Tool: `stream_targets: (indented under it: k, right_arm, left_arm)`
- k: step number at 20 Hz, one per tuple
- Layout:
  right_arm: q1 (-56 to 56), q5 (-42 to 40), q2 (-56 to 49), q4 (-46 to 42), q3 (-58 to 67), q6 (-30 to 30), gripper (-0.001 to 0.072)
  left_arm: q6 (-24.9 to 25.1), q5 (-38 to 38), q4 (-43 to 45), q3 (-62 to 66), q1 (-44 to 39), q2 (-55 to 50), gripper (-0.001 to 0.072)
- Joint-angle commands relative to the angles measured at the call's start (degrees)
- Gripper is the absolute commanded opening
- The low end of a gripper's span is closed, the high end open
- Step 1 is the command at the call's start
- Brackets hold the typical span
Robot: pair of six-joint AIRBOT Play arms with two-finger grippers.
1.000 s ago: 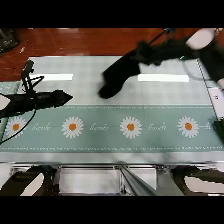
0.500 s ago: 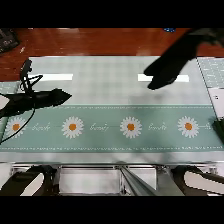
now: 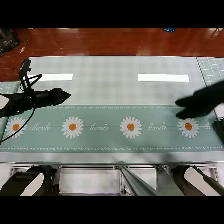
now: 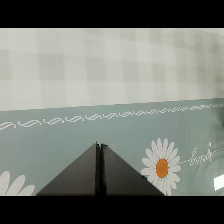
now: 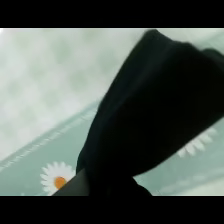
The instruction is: Fold the shirts.
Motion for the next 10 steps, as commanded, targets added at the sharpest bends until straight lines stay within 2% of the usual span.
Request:
stream_targets:
  k: [1,6,7,8,9,10]
  right_arm:
    - [-11.5,2.9,9.9,-8.7,-17.5,-1.8,0.0022]
    - [-26.2,0.8,18.0,-24.0,-36.0,-4.6,0.0026]
    - [-27.5,0.2,19.1,-28.2,-39.3,-3.0,0.0118]
    - [-27.6,-0.7,20.0,-30.4,-42.1,-1.7,0.0297]
    - [-27.6,-2.1,20.4,-30.5,-44.7,-1.9,0.04]
    - [-27.6,-3.5,20.3,-30.2,-46.1,-1.8,0.0404]
  left_arm:
    - [0.0,0.0,0.0,0.1,0.1,0.0,0.0025]
    - [0.0,0.0,0.0,0.1,0.0,0.0,0.0025]
    - [0.0,0.0,0.0,0.1,0.0,-0.1,0.0025]
    - [0.0,0.0,0.0,0.0,0.0,-0.1,0.0025]
    - [0.0,0.0,0.0,0.0,0.0,-0.1,0.0025]
    - [0.1,0.0,0.0,0.0,0.0,-0.3,0.0025]
